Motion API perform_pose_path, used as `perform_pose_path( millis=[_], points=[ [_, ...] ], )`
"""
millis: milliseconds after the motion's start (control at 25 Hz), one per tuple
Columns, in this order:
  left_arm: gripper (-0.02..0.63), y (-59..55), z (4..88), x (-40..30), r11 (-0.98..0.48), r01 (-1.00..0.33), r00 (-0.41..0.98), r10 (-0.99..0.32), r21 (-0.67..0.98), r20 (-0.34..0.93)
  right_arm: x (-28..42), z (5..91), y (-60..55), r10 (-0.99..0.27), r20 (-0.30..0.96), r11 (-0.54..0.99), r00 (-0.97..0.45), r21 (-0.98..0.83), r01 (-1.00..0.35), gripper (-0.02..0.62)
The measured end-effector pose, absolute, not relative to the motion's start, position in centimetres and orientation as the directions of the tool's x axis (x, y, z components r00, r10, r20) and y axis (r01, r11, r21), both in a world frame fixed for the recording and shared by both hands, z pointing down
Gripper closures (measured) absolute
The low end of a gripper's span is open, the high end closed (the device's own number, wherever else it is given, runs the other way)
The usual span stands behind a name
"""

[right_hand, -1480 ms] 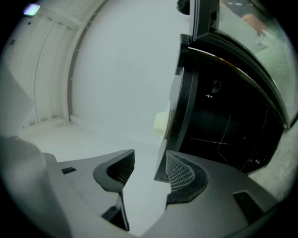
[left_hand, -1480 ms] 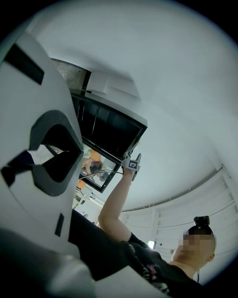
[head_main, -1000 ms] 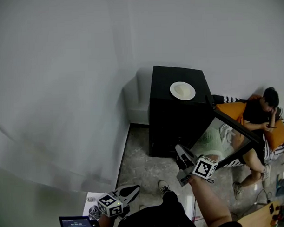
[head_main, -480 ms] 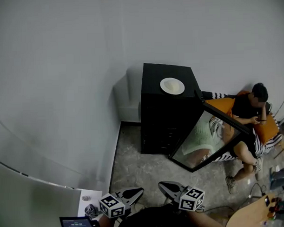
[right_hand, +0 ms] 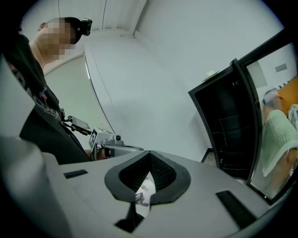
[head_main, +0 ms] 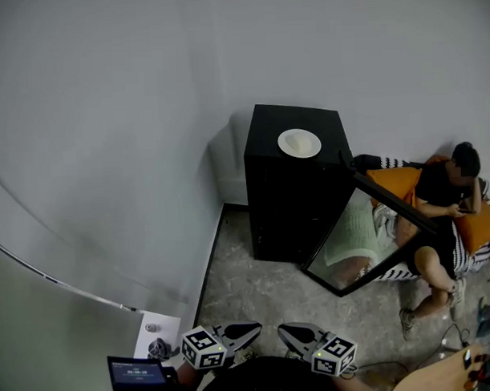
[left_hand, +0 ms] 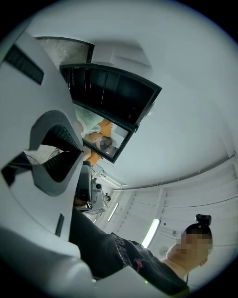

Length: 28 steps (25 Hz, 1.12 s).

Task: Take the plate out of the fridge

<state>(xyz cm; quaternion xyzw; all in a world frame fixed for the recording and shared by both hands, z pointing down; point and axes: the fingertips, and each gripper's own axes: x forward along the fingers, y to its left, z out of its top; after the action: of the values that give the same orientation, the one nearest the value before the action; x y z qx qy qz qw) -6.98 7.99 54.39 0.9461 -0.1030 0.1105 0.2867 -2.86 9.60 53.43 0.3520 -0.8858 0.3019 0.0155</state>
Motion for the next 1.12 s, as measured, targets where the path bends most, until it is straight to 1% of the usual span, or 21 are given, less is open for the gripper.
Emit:
perform_pose_path(
  millis=[160, 280, 480, 1120],
  points=[
    [0.600, 9.5, 53.7, -4.1, -0.835, -0.249, 0.951, -0.115, 0.491, 0.287, -0.4, 53.3, 11.1, -0.625, 0.204, 0.564, -0.753, -0.549, -0.617, 0.588],
    [0.600, 11.0, 53.7, -2.6, -0.846, -0.247, 0.947, -0.108, 0.472, 0.301, 0.4, 53.4, 12.2, -0.609, 0.202, 0.576, -0.767, -0.551, -0.604, 0.588],
    [0.600, 13.3, 54.6, -1.2, -0.838, -0.277, 0.941, -0.137, 0.470, 0.309, 2.0, 53.8, 14.5, -0.578, 0.201, 0.598, -0.791, -0.554, -0.579, 0.588],
    [0.600, 14.7, 54.7, -0.3, -0.827, -0.321, 0.931, -0.184, 0.463, 0.316, 3.1, 54.0, 15.9, -0.547, 0.183, 0.631, -0.817, -0.551, -0.546, 0.588]
  ],
)
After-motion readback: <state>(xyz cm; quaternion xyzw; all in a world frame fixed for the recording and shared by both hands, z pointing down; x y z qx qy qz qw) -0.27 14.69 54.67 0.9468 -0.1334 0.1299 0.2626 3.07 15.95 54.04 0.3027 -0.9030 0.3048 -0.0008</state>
